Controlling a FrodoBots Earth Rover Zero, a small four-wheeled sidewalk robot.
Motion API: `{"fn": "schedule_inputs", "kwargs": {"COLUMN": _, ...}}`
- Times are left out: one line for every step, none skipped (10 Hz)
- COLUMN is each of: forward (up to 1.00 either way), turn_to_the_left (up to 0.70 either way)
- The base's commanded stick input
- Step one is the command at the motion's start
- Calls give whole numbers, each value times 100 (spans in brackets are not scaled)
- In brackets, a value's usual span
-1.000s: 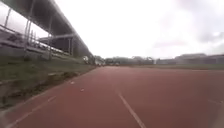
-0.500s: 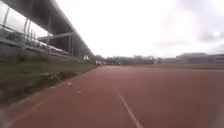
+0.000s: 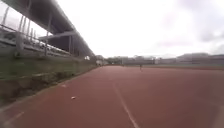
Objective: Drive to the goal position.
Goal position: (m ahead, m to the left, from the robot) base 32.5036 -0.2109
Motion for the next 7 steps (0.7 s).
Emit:
{"fn": "schedule_inputs", "kwargs": {"forward": 70, "turn_to_the_left": 1}}
{"fn": "schedule_inputs", "kwargs": {"forward": 70, "turn_to_the_left": 1}}
{"fn": "schedule_inputs", "kwargs": {"forward": 70, "turn_to_the_left": 1}}
{"fn": "schedule_inputs", "kwargs": {"forward": 70, "turn_to_the_left": 1}}
{"fn": "schedule_inputs", "kwargs": {"forward": 70, "turn_to_the_left": 1}}
{"fn": "schedule_inputs", "kwargs": {"forward": 70, "turn_to_the_left": 1}}
{"fn": "schedule_inputs", "kwargs": {"forward": 70, "turn_to_the_left": 1}}
